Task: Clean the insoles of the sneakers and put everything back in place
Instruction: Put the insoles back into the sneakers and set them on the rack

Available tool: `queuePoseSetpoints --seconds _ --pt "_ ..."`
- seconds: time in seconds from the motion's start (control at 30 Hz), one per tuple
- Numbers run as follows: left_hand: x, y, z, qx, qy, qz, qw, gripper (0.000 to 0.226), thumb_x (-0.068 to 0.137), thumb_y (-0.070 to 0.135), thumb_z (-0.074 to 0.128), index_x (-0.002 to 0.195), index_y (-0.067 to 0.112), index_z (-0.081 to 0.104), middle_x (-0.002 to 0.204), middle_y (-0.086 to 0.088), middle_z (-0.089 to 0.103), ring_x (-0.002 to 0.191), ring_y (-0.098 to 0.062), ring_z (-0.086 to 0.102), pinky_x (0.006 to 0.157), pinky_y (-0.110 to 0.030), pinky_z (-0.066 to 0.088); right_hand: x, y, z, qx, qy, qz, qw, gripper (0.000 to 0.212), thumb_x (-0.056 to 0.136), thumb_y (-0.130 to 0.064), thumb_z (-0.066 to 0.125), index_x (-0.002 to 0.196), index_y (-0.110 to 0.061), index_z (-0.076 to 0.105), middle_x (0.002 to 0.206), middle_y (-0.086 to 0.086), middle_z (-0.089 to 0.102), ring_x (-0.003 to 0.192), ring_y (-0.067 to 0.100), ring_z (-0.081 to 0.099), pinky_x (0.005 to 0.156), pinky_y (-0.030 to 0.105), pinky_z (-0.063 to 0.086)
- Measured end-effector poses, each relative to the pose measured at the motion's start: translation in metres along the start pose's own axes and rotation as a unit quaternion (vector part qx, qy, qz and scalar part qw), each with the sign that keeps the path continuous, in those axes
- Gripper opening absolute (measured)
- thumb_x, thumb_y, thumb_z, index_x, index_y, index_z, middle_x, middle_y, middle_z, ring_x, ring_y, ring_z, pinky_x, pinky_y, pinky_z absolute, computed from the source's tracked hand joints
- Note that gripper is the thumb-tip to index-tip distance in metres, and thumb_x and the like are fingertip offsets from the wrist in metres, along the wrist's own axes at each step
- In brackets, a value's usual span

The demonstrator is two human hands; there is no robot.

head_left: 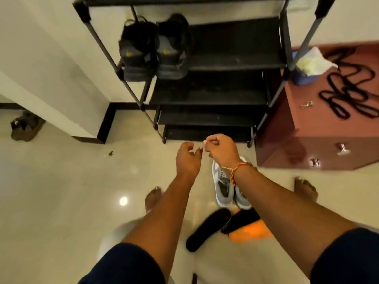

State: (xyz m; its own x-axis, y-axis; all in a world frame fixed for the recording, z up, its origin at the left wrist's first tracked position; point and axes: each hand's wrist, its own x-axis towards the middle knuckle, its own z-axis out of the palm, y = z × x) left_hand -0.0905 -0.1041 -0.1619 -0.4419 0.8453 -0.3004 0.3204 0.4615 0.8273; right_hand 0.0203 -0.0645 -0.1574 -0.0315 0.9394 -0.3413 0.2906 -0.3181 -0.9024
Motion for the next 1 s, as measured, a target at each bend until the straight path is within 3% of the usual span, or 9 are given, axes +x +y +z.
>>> queuePoseSetpoints --seconds 0.07,0.13,0.23,0.33,0.4,0.53,0.7,0.87,1.0 --pt "-0.019 -0.037 0.018 -0.005 -0.038 -0.063 0.997 0.031 0.097 0.024 0.066 0.124 0.011 0.058 0.112 0.002 0.059 0.100 -0.014 0.056 0.086 -0.022 0.044 -0.015 0.046 -0.007 -0.032 -0.006 0.047 0.998 0.017 0.086 -0.021 0.072 0.072 -0.028 0.066 0.072 -0.002 0.072 0.075 0.018 0.070 0.077 0.040 0.060" --pt "-0.032 -0.075 0.032 -0.012 -0.060 -0.122 0.991 0.017 0.096 0.010 0.065 0.111 0.008 0.059 0.098 -0.004 0.064 0.081 -0.017 0.059 0.070 -0.016 0.047 -0.030 0.091 -0.014 -0.035 -0.008 0.110 0.993 0.023 0.087 -0.022 0.073 0.066 -0.020 0.066 0.061 0.000 0.068 0.061 0.018 0.065 0.068 0.035 0.057" --pt "-0.044 -0.123 0.042 -0.002 -0.067 -0.210 0.975 0.016 0.093 -0.006 0.057 0.095 0.010 0.061 0.088 -0.014 0.069 0.070 -0.023 0.064 0.053 -0.016 0.048 -0.050 0.161 -0.021 -0.037 0.001 0.208 0.977 0.028 0.091 -0.026 0.071 0.071 -0.008 0.065 0.059 0.005 0.067 0.051 0.016 0.061 0.061 0.034 0.055" --pt "-0.051 -0.174 0.055 0.093 -0.090 -0.249 0.960 0.003 0.092 0.014 0.065 0.091 0.012 0.068 0.094 -0.010 0.075 0.084 -0.025 0.071 0.069 -0.025 0.059 -0.067 0.223 -0.024 -0.027 0.006 0.294 0.955 0.022 0.097 -0.022 0.060 0.084 -0.005 0.066 0.073 0.011 0.071 0.054 0.014 0.062 0.056 0.029 0.054" --pt "-0.057 -0.205 0.065 0.132 -0.105 -0.268 0.948 0.012 0.093 0.025 0.067 0.095 0.013 0.069 0.094 -0.008 0.075 0.088 -0.026 0.071 0.083 -0.036 0.061 -0.073 0.258 -0.022 -0.021 0.014 0.332 0.943 0.021 0.098 -0.019 0.057 0.086 -0.005 0.067 0.081 0.014 0.072 0.059 0.015 0.064 0.059 0.028 0.054" --pt "-0.059 -0.238 0.092 0.128 -0.110 -0.293 0.941 0.022 0.095 0.035 0.066 0.095 0.014 0.069 0.092 -0.007 0.073 0.089 -0.027 0.070 0.085 -0.039 0.060 -0.067 0.296 -0.017 0.026 0.038 0.397 0.917 0.024 0.100 -0.027 0.055 0.083 -0.012 0.062 0.079 0.009 0.069 0.066 0.019 0.066 0.069 0.034 0.053" --pt "-0.037 -0.254 0.141 0.089 -0.137 -0.303 0.939 0.017 0.085 0.042 0.071 0.091 0.032 0.060 0.099 -0.005 0.073 0.097 -0.027 0.070 0.091 -0.043 0.059 -0.027 0.317 -0.022 0.102 0.095 0.439 0.888 0.033 0.102 -0.034 0.052 0.076 -0.014 0.053 0.074 0.006 0.060 0.069 0.021 0.064 0.078 0.037 0.055" --pt "-0.012 -0.247 0.178 0.107 -0.164 -0.290 0.937 0.041 0.088 0.043 0.071 0.122 0.028 0.053 0.115 -0.004 0.068 0.104 -0.026 0.069 0.094 -0.042 0.057 0.003 0.334 -0.027 0.107 0.130 0.425 0.889 0.027 0.098 -0.034 0.055 0.076 -0.019 0.051 0.073 0.006 0.058 0.080 0.032 0.068 0.090 0.048 0.057" --pt "-0.001 -0.254 0.193 0.128 -0.170 -0.286 0.934 0.044 0.092 0.038 0.069 0.128 0.022 0.050 0.116 -0.006 0.067 0.104 -0.027 0.068 0.092 -0.041 0.057 0.013 0.347 -0.027 0.077 0.136 0.428 0.890 0.030 0.096 -0.039 0.057 0.085 -0.011 0.057 0.074 0.005 0.061 0.089 0.034 0.072 0.085 0.051 0.059"
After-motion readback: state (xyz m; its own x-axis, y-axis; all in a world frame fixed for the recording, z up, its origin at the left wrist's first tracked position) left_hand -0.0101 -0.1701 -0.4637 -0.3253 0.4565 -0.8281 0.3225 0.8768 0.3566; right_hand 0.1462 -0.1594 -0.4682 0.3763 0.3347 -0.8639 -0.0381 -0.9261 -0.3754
